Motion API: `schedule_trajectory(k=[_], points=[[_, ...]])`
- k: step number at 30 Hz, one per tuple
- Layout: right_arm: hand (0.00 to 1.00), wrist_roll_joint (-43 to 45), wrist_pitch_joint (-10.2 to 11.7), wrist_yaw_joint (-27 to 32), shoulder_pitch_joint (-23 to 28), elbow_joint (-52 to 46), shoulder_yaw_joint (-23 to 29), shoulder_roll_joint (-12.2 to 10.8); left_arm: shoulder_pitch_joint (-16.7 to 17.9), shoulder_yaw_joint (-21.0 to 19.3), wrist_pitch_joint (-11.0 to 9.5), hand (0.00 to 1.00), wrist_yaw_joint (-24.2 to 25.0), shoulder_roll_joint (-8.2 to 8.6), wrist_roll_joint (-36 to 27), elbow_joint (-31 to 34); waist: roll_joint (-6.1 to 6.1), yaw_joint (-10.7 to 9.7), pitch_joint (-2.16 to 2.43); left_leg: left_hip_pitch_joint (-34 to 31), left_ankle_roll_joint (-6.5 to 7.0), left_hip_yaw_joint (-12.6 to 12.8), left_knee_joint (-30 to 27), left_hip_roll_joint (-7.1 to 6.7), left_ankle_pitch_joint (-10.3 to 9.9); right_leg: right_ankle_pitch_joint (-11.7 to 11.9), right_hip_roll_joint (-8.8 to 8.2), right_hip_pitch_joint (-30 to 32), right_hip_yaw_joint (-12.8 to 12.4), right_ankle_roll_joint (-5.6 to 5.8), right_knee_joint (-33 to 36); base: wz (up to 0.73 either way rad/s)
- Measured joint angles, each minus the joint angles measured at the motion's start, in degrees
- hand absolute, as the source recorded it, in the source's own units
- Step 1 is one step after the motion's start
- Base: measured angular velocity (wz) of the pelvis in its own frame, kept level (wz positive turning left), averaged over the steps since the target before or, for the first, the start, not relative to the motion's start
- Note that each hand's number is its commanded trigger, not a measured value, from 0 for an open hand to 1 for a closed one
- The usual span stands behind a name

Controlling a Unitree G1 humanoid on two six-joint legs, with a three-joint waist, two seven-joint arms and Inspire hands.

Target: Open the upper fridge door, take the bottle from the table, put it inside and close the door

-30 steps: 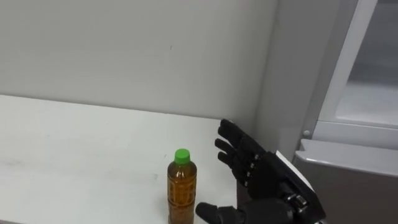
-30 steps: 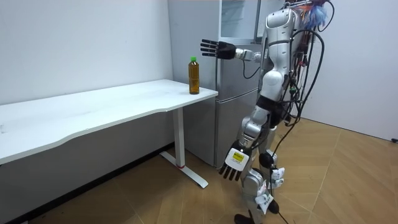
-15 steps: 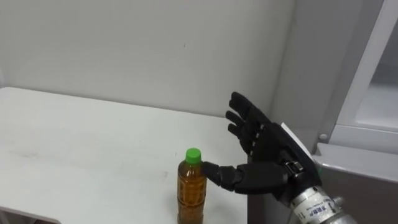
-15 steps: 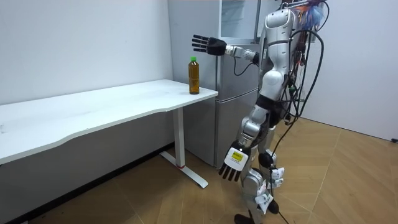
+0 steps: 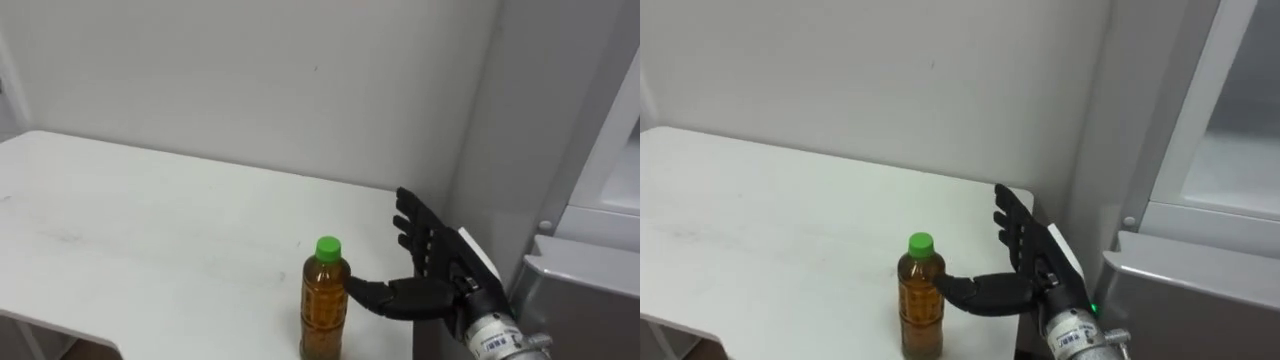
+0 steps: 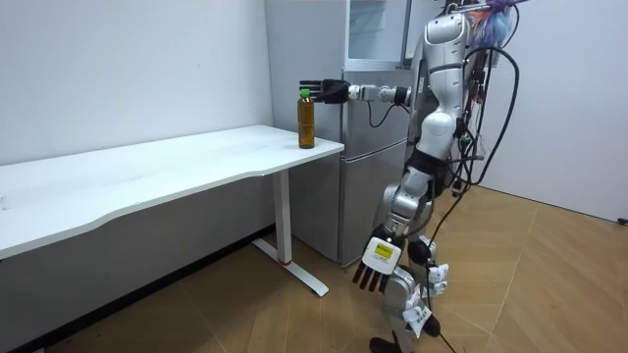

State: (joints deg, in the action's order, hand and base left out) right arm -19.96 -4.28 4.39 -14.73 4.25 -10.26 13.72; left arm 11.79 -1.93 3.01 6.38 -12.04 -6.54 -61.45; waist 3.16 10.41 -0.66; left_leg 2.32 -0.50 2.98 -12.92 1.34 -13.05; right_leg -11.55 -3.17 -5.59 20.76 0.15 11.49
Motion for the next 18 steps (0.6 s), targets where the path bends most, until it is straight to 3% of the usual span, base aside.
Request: schedule_trajectory(k=[9, 18], points=[[0.00, -2.26, -0.01, 1.16, -4.12, 4.84, -0.53, -0.04, -0.68, 0.63, 1.98, 0.00, 0.54, 0.09, -0.02, 0.46, -0.91, 0.50, -0.11, -1.11, 0.00, -0.68, -0.50, -0.05, 0.19, 0.00, -0.02, 0.16, 0.50, 0.00, 0.21, 0.07], [0.00, -2.73, -0.07, 1.01, -6.00, 6.57, -2.50, -0.04, -0.79, 1.12, 2.92, 0.00, 0.64, -0.01, 0.00, 0.84, -0.82, 1.06, 0.08, -1.11, 0.04, -0.73, -0.60, -0.15, 0.38, 0.00, -0.18, 0.10, 0.68, 0.00, 0.25, 0.01]])
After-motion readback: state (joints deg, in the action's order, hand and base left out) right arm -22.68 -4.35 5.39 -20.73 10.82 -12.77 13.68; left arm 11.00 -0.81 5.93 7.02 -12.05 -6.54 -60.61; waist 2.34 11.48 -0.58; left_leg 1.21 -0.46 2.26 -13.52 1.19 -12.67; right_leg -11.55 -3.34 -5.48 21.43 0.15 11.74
